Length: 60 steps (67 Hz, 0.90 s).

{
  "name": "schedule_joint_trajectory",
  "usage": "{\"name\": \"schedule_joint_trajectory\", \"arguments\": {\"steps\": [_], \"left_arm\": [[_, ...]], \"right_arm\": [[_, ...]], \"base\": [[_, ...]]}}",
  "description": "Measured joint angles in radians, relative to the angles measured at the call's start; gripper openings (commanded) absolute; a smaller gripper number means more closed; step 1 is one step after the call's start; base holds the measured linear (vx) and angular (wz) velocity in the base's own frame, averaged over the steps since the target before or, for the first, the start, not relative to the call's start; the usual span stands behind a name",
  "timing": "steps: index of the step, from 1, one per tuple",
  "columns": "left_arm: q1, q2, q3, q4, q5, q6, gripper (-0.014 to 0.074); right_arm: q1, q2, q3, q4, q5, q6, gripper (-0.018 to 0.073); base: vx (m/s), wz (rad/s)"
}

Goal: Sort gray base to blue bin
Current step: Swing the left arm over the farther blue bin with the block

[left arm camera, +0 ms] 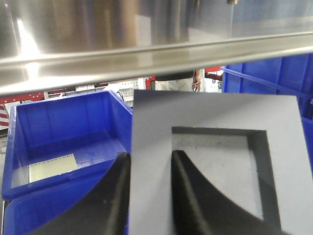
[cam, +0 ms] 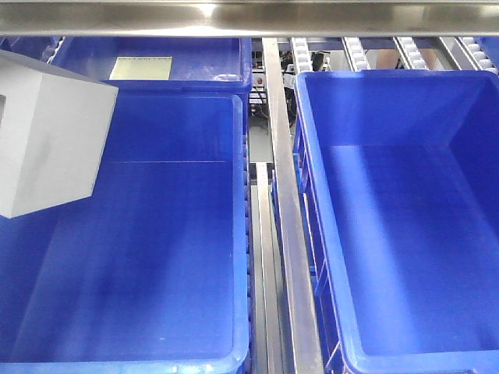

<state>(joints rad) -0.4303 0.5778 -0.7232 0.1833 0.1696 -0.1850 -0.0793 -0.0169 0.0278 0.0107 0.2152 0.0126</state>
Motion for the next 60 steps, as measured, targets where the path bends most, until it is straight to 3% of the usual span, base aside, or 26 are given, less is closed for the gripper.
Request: {"name": "schedule_joint_trajectory", "arguments": {"steps": [21, 30, 37, 47, 60], "left_arm": [[0.0, 0.013, 0.016, -0.029, 0.009, 0.0, -0.0006], [-0.013, 0.05, 0.059, -0.069, -0.052, 0.0, -0.0006], [-0.072, 0.098, 0.085, -0.058, -0.136, 0.003, -0.0006], [-0.215, 0.221, 0.098, -0.007, -0.263, 0.004, -0.0006], [-0.371, 0.462, 0.058, 0.004, -0.401, -0.006, -0.0006]], "right_arm": [[0.0, 0.0, 0.0, 0.0, -0.001, 0.0, -0.0005], [0.0, 0.0, 0.0, 0.0, -0.001, 0.0, -0.0005], [0.0, 0.0, 0.0, 0.0, -0.001, 0.0, -0.0005], [0.0, 0.0, 0.0, 0.0, -0.001, 0.0, -0.0005], [0.0, 0.0, 0.0, 0.0, -0.001, 0.0, -0.0005]], "base": [[0.0, 0.0], [0.0, 0.0], [0.0, 0.0], [0.0, 0.0], [0.0, 0.0]]}}
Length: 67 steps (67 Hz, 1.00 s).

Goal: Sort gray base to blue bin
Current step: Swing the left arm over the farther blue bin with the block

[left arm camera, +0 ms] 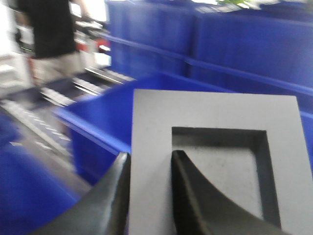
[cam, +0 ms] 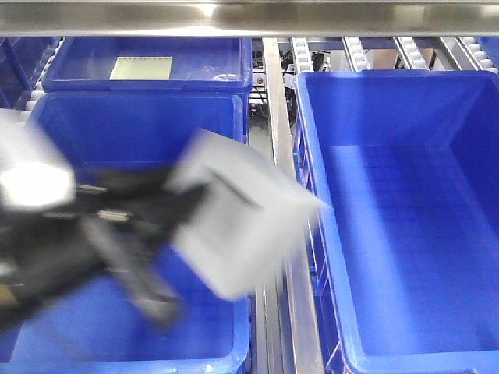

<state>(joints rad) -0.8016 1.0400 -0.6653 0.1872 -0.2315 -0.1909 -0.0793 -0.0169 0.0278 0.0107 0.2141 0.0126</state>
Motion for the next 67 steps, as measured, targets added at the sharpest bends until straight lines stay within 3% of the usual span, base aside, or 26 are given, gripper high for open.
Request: {"name": "schedule_joint_trajectory", "arguments": {"steps": [13, 28, 55, 67], "left_arm": [[-0.102, 0.257, -0.163, 0.0, -0.026, -0.014, -0.0006], [-0.176, 0.52, -0.407, 0.0, 0.001, -0.02, -0.0006], [-0.197, 0.943, -0.937, -0.005, 0.391, -0.021, -0.0005], [-0.197, 1.09, -1.08, -0.068, 0.494, -0.021, 0.0001]], "right_arm": [[0.0, 0.0, 0.0, 0.0, 0.0, 0.0, -0.0005], [0.0, 0.0, 0.0, 0.0, -0.001, 0.0, -0.0005], [0.0, 0.0, 0.0, 0.0, -0.001, 0.0, -0.0005], [0.0, 0.0, 0.0, 0.0, -0.001, 0.0, -0.0005]], "base": [[0.0, 0.0], [0.0, 0.0], [0.0, 0.0], [0.0, 0.0]]}}
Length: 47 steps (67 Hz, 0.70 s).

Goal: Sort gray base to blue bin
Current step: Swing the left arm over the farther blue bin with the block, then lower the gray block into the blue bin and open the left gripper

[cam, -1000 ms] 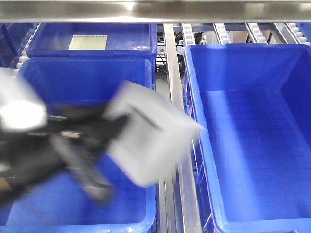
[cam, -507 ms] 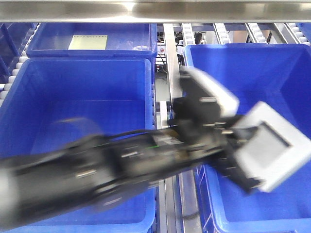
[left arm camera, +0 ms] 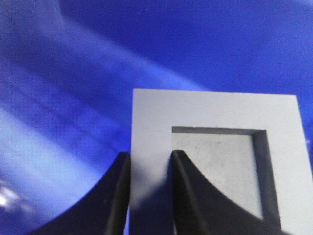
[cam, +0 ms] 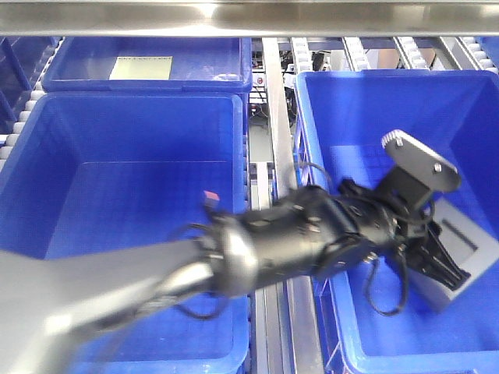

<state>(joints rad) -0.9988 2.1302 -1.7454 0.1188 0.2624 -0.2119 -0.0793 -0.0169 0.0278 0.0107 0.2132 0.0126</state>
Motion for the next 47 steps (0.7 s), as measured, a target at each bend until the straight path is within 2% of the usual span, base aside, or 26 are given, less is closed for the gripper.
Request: {"name": "schedule_joint_trajectory", "arguments": {"steps": [12, 29, 47], "left_arm": [[0.0, 0.084, -0.05, -0.018, 0.026, 0.0, 0.0004], [-0.002, 0.113, -0.054, -0.018, 0.085, 0.0, 0.0015], [-0.01, 0.126, -0.065, -0.02, 0.108, 0.0, 0.0115]], "right_arm": [[0.0, 0.0, 0.0, 0.0, 0.0, 0.0, -0.0005], [0.0, 0.0, 0.0, 0.0, -0.001, 0.0, -0.0005], [0.0, 0.0, 0.0, 0.0, -0.001, 0.0, -0.0005]], "base": [[0.0, 0.0], [0.0, 0.0], [0.0, 0.0]]}}
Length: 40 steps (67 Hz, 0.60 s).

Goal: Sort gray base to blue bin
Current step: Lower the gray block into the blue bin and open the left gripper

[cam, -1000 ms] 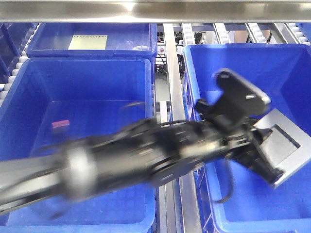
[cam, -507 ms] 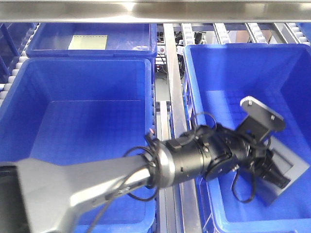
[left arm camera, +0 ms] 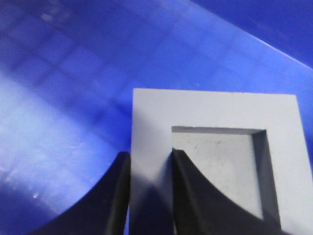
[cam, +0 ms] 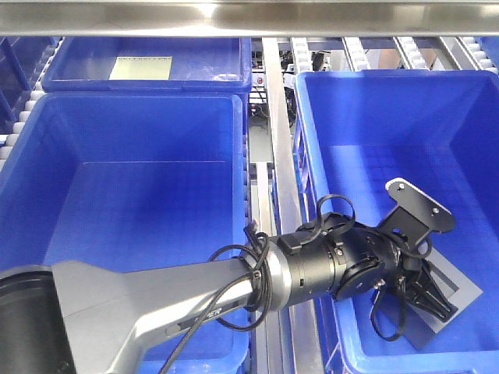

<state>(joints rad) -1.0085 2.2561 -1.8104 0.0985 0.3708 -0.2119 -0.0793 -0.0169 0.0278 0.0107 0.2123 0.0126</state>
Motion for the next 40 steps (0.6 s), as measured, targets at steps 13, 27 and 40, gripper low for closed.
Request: {"name": "schedule_joint_trajectory", "arguments": {"steps": [13, 27, 40], "left_arm": [[0.0, 0.001, -0.001, -0.001, 0.002, 0.0, 0.0271], [0.0, 0.001, -0.001, -0.001, 0.002, -0.001, 0.0382], [0.0, -0.006, -0.001, -0.002, 0.016, -0.001, 0.0337]], "right_arm": [[0.0, 0.0, 0.0, 0.0, 0.0, 0.0, -0.0005], [0.0, 0.0, 0.0, 0.0, 0.0, 0.0, -0.0005], [0.0, 0.0, 0.0, 0.0, 0.0, 0.0, -0.0005]], "base": [[0.0, 0.0], [0.0, 0.0], [0.0, 0.0]]}}
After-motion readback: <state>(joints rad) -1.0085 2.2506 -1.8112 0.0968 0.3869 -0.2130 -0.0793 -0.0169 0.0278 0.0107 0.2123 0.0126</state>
